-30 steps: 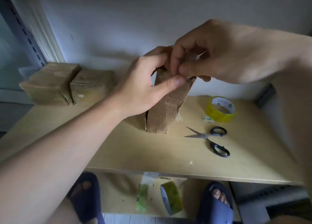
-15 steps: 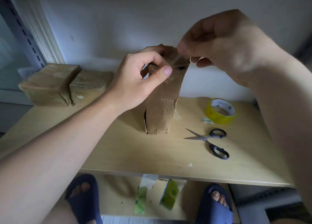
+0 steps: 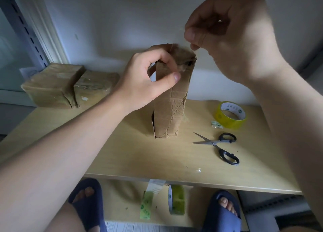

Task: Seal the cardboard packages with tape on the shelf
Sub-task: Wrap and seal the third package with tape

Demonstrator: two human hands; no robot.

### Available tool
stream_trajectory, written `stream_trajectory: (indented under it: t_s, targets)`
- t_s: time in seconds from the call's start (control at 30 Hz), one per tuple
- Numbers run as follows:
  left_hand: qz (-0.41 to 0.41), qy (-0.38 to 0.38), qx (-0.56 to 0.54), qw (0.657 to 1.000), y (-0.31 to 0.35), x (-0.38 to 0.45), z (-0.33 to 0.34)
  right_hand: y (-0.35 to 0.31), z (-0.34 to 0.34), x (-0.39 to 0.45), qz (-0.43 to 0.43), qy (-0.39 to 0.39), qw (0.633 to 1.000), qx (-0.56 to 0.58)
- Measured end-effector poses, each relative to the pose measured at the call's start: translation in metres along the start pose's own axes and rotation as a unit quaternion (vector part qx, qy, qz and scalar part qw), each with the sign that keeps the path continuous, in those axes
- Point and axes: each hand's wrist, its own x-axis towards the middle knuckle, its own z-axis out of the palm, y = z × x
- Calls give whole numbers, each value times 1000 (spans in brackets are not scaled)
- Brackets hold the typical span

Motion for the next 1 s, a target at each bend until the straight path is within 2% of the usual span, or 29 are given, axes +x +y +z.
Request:
stream_trajectory:
  t_s: [0.27,0.57,0.7,0.87,1.0]
  targets:
    - [9,10,-1,1000,-1,-1,5,3,-1,0,-9,-34,999,6]
    - [-7,13,44,999,-3,-3,11,16,15,-2,71,-35,996,47]
    - [-9,28,51,998,1,-7,19,17,15,2,97,-28,995,14]
    - [14,37,55,998,9,-8,20,17,9,5,95,-93,988,-73]
    - [7,52,42,998,12,-7,18,16,1,10,129,-147,979,-52]
